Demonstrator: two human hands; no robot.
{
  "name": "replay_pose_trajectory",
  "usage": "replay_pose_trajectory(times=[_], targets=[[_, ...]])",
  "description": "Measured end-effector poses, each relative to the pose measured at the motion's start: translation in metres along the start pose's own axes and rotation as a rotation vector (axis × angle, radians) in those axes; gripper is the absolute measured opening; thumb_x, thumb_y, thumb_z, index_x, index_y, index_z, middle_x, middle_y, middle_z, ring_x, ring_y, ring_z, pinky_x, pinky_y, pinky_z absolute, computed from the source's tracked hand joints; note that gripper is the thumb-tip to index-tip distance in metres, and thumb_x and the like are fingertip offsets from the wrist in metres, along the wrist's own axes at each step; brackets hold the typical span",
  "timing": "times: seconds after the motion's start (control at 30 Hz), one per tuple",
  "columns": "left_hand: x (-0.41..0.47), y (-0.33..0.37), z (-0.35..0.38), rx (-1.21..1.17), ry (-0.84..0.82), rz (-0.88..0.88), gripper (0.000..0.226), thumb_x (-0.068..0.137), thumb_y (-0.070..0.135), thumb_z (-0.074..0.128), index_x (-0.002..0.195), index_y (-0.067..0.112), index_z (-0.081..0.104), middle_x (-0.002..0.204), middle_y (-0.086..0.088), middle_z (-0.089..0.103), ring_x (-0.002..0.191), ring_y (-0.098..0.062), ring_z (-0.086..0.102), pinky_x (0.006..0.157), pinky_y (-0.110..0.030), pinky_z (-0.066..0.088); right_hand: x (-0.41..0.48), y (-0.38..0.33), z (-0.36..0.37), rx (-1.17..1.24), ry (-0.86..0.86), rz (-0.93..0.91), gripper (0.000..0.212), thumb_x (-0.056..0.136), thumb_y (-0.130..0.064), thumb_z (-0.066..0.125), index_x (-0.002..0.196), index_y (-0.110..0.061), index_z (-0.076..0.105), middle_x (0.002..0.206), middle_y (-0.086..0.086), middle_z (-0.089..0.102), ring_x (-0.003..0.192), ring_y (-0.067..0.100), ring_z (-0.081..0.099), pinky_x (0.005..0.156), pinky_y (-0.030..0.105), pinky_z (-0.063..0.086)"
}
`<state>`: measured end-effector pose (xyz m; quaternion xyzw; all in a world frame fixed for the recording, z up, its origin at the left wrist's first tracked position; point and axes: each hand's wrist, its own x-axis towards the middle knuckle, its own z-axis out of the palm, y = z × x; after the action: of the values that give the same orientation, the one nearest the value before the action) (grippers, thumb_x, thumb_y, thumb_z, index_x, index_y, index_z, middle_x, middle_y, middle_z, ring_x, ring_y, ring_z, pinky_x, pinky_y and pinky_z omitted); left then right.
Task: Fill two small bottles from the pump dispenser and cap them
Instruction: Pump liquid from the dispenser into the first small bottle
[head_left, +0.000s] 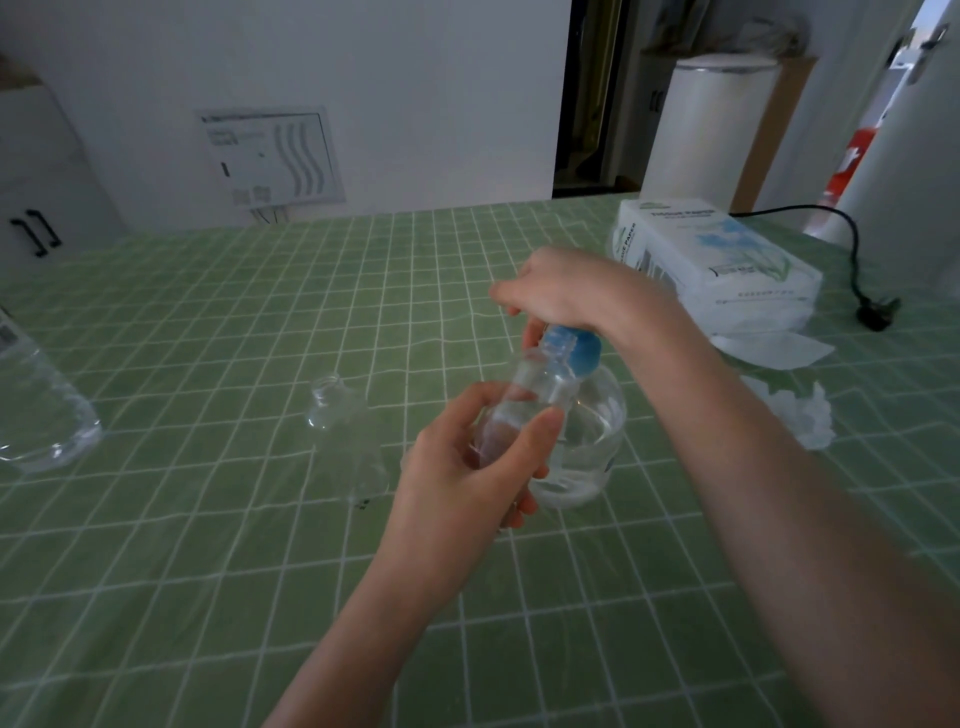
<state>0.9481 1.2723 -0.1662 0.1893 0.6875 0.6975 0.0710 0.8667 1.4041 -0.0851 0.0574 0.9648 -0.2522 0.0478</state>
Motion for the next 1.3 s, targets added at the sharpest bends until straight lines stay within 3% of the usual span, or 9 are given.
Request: replay_pose_trajectory(times=[0.13,0.33,0.57,0.87,1.0,1.13,1.3], targets=[[0.0014,0.0012,-0.0006,0.005,-0.012,0.007,0.028,0.067,0.050,0.063,0.088,0.032,0.065,0.064,0.001,0.068,0.048,-0.009,0.058,0.044,-0.016,0.044,-0.0015,-0.0004,-0.0017,0.013,0.039,-0.023,0.041,0.097,-0.036,0.042,0.114,-0.005,0.062,0.102,0.012,0.069,0.095,0.025,0.063,0.071,0.032,0.038],[0.0027,0.0033,-0.0007,-0.050,-0.013,0.010,0.030,0.066,0.049,0.064,0.089,0.030,0.066,0.062,0.000,0.065,0.048,-0.011,0.057,0.046,-0.017,0.045,0.0005,-0.0063,-0.0097,-0.014,0.052,-0.036,0.041,0.096,-0.035,0.043,0.115,-0.003,0.063,0.098,0.012,0.072,0.095,0.024,0.066,0.057,0.023,0.037],[0.0016,0.0010,-0.0007,-0.025,-0.015,0.013,0.030,0.067,0.049,0.064,0.090,0.031,0.066,0.063,0.001,0.066,0.048,-0.010,0.057,0.045,-0.017,0.044,-0.0007,-0.0023,-0.0066,0.002,0.020,-0.021,0.040,0.096,-0.035,0.043,0.117,-0.006,0.061,0.109,0.011,0.068,0.099,0.026,0.062,0.075,0.033,0.038],[0.0016,-0.0009,-0.0008,-0.002,0.000,0.011,0.024,0.070,0.047,0.065,0.089,0.033,0.066,0.063,0.002,0.066,0.048,-0.009,0.057,0.045,-0.016,0.044,-0.0003,-0.0012,-0.0031,0.000,0.018,-0.021,0.040,0.096,-0.034,0.044,0.119,-0.005,0.059,0.107,0.012,0.067,0.097,0.026,0.062,0.077,0.033,0.041],[0.0041,0.0005,-0.0011,-0.013,-0.009,0.041,0.021,0.073,0.045,0.065,0.089,0.033,0.066,0.062,0.002,0.066,0.048,-0.010,0.058,0.046,-0.018,0.046,0.0009,-0.0040,-0.0090,-0.024,0.086,-0.056,0.041,0.096,-0.034,0.043,0.115,-0.004,0.063,0.097,0.011,0.072,0.095,0.025,0.066,0.070,0.031,0.043],[0.0039,0.0009,-0.0016,-0.016,-0.018,0.046,0.023,0.071,0.046,0.064,0.091,0.033,0.065,0.063,0.003,0.066,0.049,-0.010,0.058,0.047,-0.017,0.046,0.0025,-0.0041,-0.0092,-0.025,0.041,-0.054,0.041,0.096,-0.032,0.043,0.113,-0.003,0.065,0.100,0.014,0.073,0.093,0.025,0.067,0.061,0.026,0.037],[0.0044,-0.0007,-0.0014,-0.018,-0.012,0.032,0.024,0.070,0.047,0.065,0.089,0.033,0.066,0.062,0.002,0.066,0.049,-0.010,0.058,0.046,-0.017,0.045,0.0031,-0.0036,-0.0078,-0.029,0.016,-0.043,0.041,0.097,-0.034,0.042,0.111,-0.004,0.065,0.102,0.013,0.071,0.096,0.026,0.065,0.072,0.032,0.041]])
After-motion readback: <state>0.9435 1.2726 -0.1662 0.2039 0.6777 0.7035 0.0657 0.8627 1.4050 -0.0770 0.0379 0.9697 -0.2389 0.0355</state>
